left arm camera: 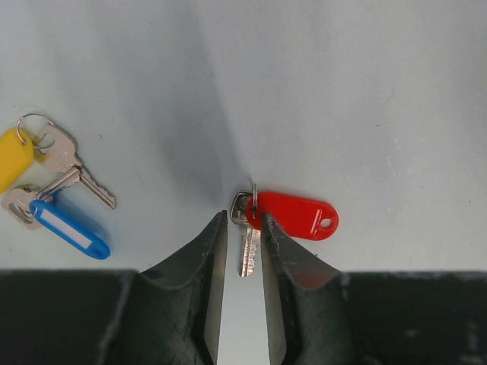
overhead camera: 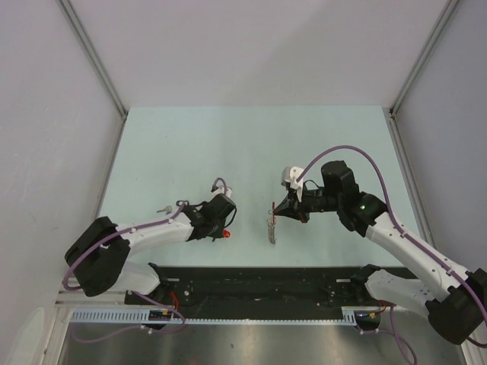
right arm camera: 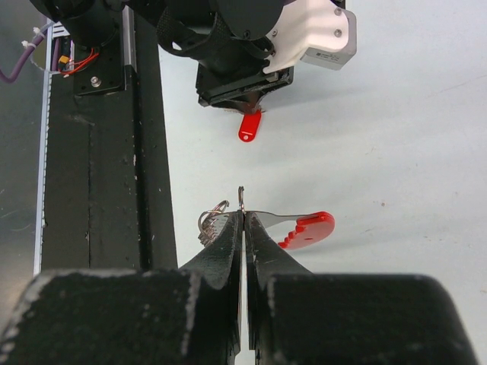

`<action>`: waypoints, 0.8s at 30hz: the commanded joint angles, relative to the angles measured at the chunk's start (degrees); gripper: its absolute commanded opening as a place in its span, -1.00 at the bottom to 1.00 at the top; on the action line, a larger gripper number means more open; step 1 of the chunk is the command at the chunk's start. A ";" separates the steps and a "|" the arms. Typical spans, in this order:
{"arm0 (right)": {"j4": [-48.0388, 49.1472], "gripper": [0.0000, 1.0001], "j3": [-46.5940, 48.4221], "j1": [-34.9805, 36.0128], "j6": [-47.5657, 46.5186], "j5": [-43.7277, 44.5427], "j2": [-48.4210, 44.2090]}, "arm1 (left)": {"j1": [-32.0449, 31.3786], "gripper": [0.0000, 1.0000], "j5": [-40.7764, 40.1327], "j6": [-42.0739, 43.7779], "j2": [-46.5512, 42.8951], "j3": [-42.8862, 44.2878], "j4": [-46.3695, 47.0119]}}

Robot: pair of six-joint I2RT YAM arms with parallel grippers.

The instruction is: Put the keys on the keyring

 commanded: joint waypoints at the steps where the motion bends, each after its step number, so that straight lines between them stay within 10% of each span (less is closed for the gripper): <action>1: 1.54 -1.00 2.05 0.33 -0.12 0.38 -1.40 | -0.75 -0.43 -0.64 0.21 0.86 2.45 1.58; 24: 1.27 -1.00 2.05 0.33 -0.21 0.38 -1.84 | -1.01 -0.99 -1.52 1.00 2.09 4.64 -0.61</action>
